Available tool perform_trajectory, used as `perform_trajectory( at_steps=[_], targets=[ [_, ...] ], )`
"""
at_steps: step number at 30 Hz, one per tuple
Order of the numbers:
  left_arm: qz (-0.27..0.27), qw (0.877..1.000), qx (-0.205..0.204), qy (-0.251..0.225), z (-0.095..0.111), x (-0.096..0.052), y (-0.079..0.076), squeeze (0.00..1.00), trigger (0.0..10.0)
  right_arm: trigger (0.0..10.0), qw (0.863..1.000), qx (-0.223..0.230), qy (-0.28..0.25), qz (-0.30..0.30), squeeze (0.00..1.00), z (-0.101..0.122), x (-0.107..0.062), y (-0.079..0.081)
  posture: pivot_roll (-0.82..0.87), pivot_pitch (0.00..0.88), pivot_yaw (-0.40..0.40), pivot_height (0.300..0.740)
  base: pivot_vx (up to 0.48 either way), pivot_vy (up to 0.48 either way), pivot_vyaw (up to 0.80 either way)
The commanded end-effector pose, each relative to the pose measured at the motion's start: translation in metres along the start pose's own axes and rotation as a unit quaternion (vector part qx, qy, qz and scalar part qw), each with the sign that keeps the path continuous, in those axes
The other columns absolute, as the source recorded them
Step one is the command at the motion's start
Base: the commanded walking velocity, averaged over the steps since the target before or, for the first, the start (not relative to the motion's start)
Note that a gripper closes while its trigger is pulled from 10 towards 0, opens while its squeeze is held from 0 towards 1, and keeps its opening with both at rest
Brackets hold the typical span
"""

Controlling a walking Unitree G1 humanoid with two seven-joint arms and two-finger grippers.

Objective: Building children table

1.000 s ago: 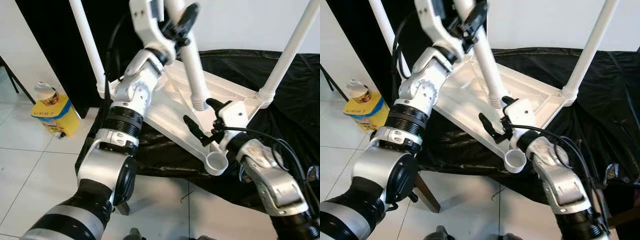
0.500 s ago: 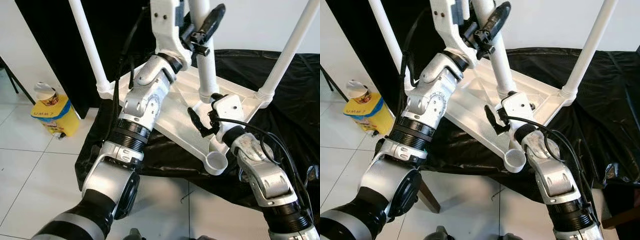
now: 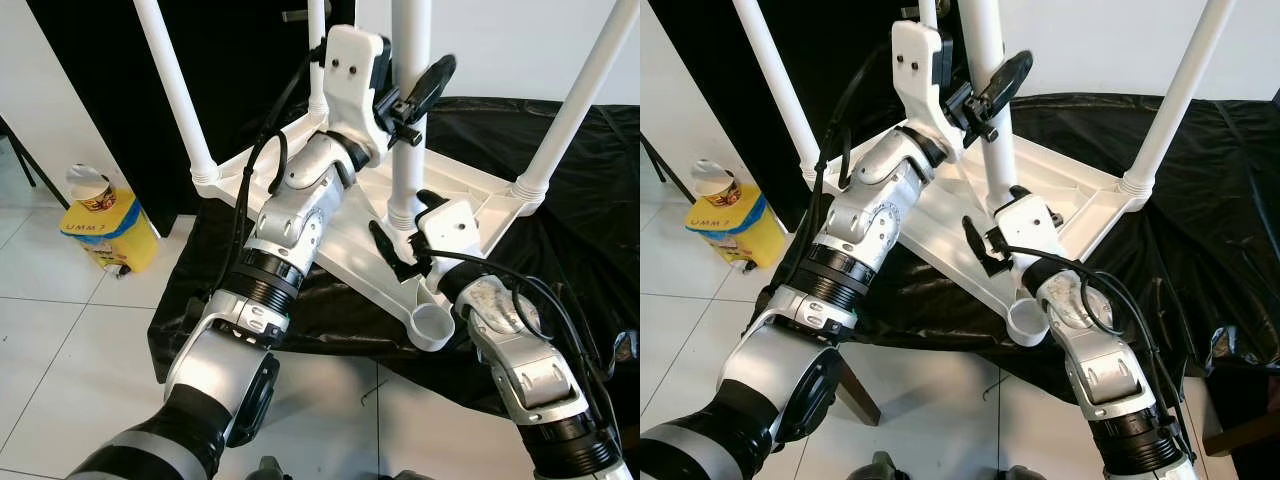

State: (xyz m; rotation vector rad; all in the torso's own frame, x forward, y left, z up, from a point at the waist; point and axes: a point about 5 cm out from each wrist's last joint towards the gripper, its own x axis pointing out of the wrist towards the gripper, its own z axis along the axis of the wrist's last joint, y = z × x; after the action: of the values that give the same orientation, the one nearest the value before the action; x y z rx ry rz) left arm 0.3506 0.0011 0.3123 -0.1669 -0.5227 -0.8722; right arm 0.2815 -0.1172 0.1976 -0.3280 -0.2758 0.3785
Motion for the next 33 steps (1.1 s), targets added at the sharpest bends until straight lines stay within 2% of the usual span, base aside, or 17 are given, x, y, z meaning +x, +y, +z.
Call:
perform_trajectory(
  at_steps=[1, 4, 7, 8, 11, 19, 23, 26, 33],
  targets=[
    [-0.054, 0.998, 0.013, -0.001, 0.0, -0.003, -0.003, 0.0, 10.0, 10.0, 1.0, -0.005, -0.006, -0.01, 0.0, 0.001, -0.001, 0.0, -0.07, 0.032, 0.002, 0.74, 0.0, 0.0, 0.0],
    [-0.053, 0.998, 0.013, 0.001, 0.0, -0.004, -0.003, 0.0, 10.0, 10.0, 1.0, -0.006, -0.005, -0.017, 0.0, 0.0, -0.002, 0.0, -0.07, 0.032, 0.002, 0.74, 0.0, 0.0, 0.0],
    [-0.061, 0.998, 0.013, 0.004, -0.002, -0.007, -0.006, 0.0, 10.0, 10.0, 0.999, -0.011, -0.002, -0.048, 0.0, -0.005, -0.001, -0.007, -0.06, 0.033, 0.01, 0.74, 0.0, 0.0, 0.0],
    [-0.067, 0.998, 0.011, 0.003, -0.003, -0.009, -0.01, 0.0, 10.0, 10.0, 0.997, -0.015, -0.001, -0.069, 0.0, -0.007, 0.001, -0.012, -0.06, 0.031, 0.011, 0.74, 0.0, 0.0, 0.0],
    [-0.072, 0.997, 0.011, 0.003, -0.004, -0.01, -0.015, 0.0, 10.0, 10.0, 0.997, -0.015, 0.002, -0.082, 0.0, -0.009, 0.003, -0.016, -0.06, 0.03, 0.011, 0.74, 0.0, 0.0, 0.0],
    [-0.084, 0.996, 0.005, 0.002, -0.005, -0.01, -0.023, 0.0, 10.0, 10.0, 0.996, -0.008, 0.004, -0.089, 0.0, -0.011, 0.009, -0.018, -0.05, 0.026, 0.013, 0.74, 0.0, 0.0, 0.0],
    [-0.097, 0.995, 0.0, -0.002, -0.006, -0.009, -0.033, 0.0, 10.0, 10.0, 0.996, -0.001, 0.002, -0.085, 0.0, -0.011, 0.017, -0.018, -0.05, 0.022, 0.014, 0.74, 0.0, 0.0, 0.0],
    [-0.115, 0.993, -0.008, -0.006, -0.006, -0.007, -0.048, 0.0, 10.0, 10.0, 0.997, 0.002, -0.002, -0.076, 0.0, -0.011, 0.025, -0.014, -0.05, 0.021, 0.014, 0.74, 0.0, 0.0, 0.0],
    [-0.128, 0.992, -0.013, -0.006, -0.006, -0.006, -0.057, 0.0, 10.0, 10.0, 0.998, 0.0, -0.01, -0.068, 0.0, -0.009, 0.032, -0.012, -0.05, 0.022, 0.014, 0.74, 0.0, 0.0, 0.0]
  ],
)
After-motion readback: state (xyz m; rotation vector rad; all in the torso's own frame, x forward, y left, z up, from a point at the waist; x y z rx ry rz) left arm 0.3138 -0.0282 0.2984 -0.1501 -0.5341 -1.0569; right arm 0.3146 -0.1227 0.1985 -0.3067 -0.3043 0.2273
